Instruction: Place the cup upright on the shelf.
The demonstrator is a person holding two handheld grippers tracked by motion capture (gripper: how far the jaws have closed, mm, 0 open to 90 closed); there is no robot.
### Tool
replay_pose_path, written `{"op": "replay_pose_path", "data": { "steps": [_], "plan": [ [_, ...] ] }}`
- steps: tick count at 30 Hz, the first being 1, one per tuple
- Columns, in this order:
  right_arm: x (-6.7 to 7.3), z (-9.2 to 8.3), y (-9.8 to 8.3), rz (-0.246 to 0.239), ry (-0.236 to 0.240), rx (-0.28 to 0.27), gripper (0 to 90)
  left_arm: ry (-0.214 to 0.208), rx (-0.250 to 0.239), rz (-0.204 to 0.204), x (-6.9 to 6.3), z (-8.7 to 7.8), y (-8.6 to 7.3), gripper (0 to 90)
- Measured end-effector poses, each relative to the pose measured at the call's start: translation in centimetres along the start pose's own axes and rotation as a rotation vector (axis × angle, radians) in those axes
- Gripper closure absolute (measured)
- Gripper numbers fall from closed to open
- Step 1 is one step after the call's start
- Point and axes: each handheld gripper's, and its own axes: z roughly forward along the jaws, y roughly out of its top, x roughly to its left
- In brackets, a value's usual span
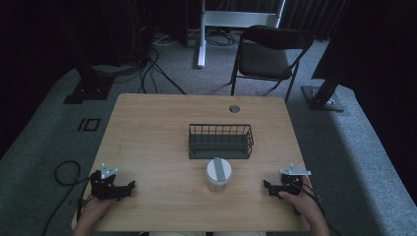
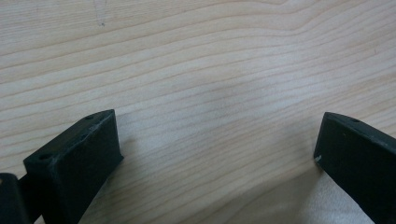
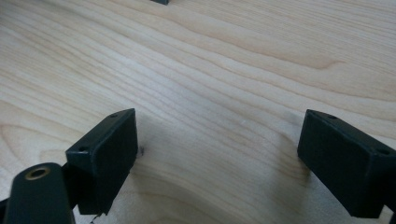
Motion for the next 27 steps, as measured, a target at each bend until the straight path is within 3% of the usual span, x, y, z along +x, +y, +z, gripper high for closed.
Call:
{"op": "replay_pose_path", "data": {
  "steps": [5, 20, 25, 27],
  "plan": [
    [-0.07, 0.03, 0.03, -0.004, 0.004, 0.002, 11.5, -0.022, 0.002, 0.022, -0.03, -0.04, -0.01, 0.5],
    [0.03, 0.00, 0.01, -0.014, 0.008, 0.001, 11.6, -0.020, -0.002, 0.019, -0.06, -0.04, -0.07, 0.5],
    [0.35, 0.00, 0.03, -0.010, 0.039, -0.007, 11.6, -0.019, -0.001, 0.020, -0.06, -0.04, -0.07, 0.5],
    [0.67, 0.00, 0.06, -0.005, 0.080, -0.017, 11.6, -0.020, -0.001, 0.019, -0.06, -0.03, -0.07, 0.5]
  ]
}}
